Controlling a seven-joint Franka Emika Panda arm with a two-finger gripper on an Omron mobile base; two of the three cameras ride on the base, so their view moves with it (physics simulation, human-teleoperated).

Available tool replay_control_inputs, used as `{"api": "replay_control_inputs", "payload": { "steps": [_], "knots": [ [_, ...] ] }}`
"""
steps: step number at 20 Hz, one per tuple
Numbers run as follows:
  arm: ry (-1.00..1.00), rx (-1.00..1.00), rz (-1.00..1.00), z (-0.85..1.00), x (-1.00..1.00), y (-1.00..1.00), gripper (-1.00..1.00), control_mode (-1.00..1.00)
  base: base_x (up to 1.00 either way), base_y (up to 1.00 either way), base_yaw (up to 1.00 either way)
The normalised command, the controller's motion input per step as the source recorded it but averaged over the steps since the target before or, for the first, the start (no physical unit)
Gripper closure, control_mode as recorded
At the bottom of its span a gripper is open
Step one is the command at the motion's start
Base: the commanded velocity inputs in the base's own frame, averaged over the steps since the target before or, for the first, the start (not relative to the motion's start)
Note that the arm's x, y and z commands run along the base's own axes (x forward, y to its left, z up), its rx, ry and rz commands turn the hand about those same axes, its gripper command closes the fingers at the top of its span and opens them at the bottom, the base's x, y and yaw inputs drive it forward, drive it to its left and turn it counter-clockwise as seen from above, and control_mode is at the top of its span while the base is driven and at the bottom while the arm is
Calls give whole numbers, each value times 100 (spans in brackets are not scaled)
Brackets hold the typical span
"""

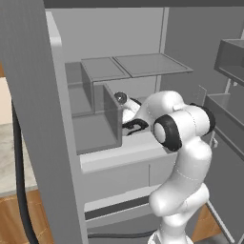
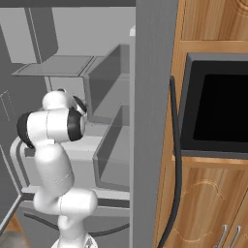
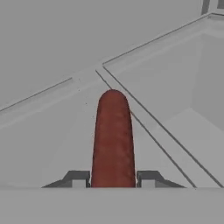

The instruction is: Move the hot dog bun to the plate on the dining table and place the condiment next to that plate. Then navigate to the fridge and take the sausage and place it on the plate as well.

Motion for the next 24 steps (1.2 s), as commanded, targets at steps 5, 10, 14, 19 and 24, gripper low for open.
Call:
{"api": "replay_control_inputs", "payload": {
  "steps": [5,10,14,19,24],
  "knots": [
    [-1,8,0,41,-84,7,100,-100,0,0,0],
    [2,15,0,55,-74,0,100,-100,0,0,0],
    [7,19,0,76,-62,0,100,-100,0,0,0],
    [9,15,-2,95,-44,-2,100,-100,0,0,0],
    [16,10,-6,98,-19,-6,100,-100,0,0,0]
  ]
}}
